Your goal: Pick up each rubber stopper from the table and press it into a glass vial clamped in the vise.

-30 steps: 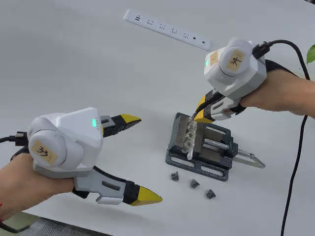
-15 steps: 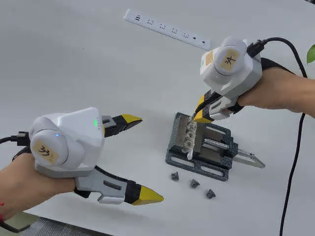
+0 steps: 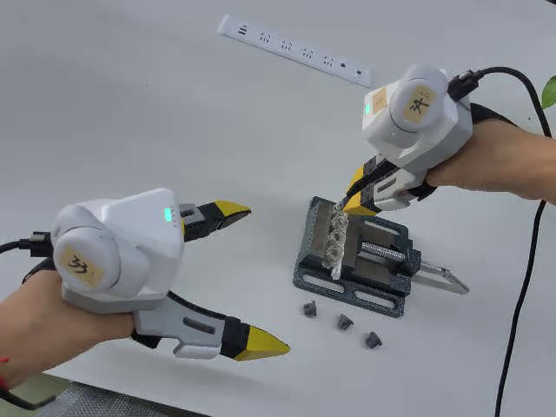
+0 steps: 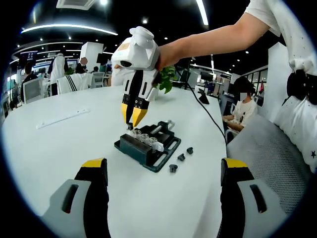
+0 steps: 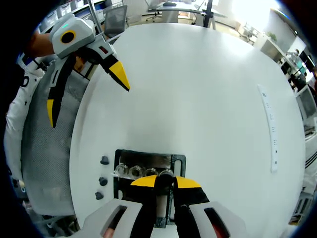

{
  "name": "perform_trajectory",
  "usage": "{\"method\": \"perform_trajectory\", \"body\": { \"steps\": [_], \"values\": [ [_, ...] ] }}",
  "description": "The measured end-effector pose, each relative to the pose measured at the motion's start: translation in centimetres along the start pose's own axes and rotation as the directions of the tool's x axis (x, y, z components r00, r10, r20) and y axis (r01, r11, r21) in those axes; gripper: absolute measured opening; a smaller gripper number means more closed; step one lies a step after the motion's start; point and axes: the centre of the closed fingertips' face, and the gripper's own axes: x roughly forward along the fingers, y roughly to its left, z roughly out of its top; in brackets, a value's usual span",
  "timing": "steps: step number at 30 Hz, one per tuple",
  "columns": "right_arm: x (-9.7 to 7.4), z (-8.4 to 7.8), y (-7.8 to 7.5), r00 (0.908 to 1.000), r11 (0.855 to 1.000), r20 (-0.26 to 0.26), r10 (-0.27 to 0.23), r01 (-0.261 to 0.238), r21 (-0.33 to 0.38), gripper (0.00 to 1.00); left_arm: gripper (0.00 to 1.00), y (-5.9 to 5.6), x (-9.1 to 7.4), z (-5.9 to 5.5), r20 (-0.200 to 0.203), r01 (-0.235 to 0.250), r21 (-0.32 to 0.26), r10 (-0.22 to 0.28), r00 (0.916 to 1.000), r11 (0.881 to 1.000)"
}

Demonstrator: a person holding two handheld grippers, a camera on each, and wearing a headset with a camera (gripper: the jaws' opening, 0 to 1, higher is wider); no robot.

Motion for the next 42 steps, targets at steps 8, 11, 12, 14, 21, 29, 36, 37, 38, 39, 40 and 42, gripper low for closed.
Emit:
{"method": "perform_trajectory", "body": {
  "steps": [8,11,12,14,21,29,36,37,38,39,40,42],
  "values": [
    [-1.2,0.2,-0.1,0.9991,1.000,0.040,-0.010,0.009,0.014,0.10,0.94,0.0,0.0,0.1,0.001,-0.003,-0.002,0.003,1.0000,1.000],
    [-1.5,0.3,-0.2,0.9987,1.000,0.049,-0.017,0.016,0.012,0.05,0.94,-0.1,0.0,0.1,0.003,-0.001,-0.003,0.001,1.0000,1.000],
    [-1.5,0.2,-0.3,0.9985,1.000,0.052,-0.019,0.018,0.010,0.04,0.94,-0.1,0.0,0.1,0.002,-0.001,-0.003,0.001,1.0000,1.000],
    [-1.6,0.2,-0.3,0.9984,1.000,0.054,-0.019,0.019,0.011,0.02,0.94,-0.1,0.0,0.0,0.003,-0.001,-0.005,0.001,1.0000,1.000],
    [-1.4,0.1,0.0,0.9990,1.000,0.045,-0.003,0.003,0.001,0.01,0.94,-0.1,0.1,0.0,0.004,0.001,-0.007,-0.001,1.0000,1.000],
    [-0.8,0.0,0.2,0.9994,1.000,0.034,0.006,-0.006,-0.006,0.01,0.94,-0.1,0.1,0.0,0.007,-0.002,-0.010,0.002,1.0000,1.000],
    [-0.4,-0.1,0.1,0.9996,1.000,0.027,0.006,-0.006,-0.012,0.01,0.94,0.1,0.0,0.0,0.009,-0.004,-0.016,0.004,1.0000,1.000],
    [-0.5,-0.1,0.0,0.9997,1.000,0.026,0.005,-0.004,-0.010,0.00,0.94,0.0,0.0,0.0,0.008,-0.004,-0.016,0.004,1.0000,1.000],
    [-0.4,-0.1,-0.1,0.9997,1.000,0.025,0.005,-0.004,-0.012,0.00,0.94,0.0,0.0,0.0,0.009,-0.004,-0.017,0.004,1.0000,1.000],
    [-0.4,-0.1,-0.1,0.9997,1.000,0.025,0.005,-0.005,-0.014,0.00,0.94,0.0,0.0,0.0,0.010,-0.004,-0.019,0.004,0.9999,1.000],
    [-0.4,-0.1,-0.1,0.9997,1.000,0.024,0.005,-0.005,-0.015,0.00,0.94,0.0,0.0,0.0,0.010,-0.004,-0.019,0.004,0.9999,1.000],
    [-0.3,-0.1,0.0,0.9998,0.999,0.019,0.002,-0.001,-0.038,0.00,0.93,0.0,0.0,0.0,0.011,-0.004,-0.020,0.005,0.9999,1.000]
  ]
}}
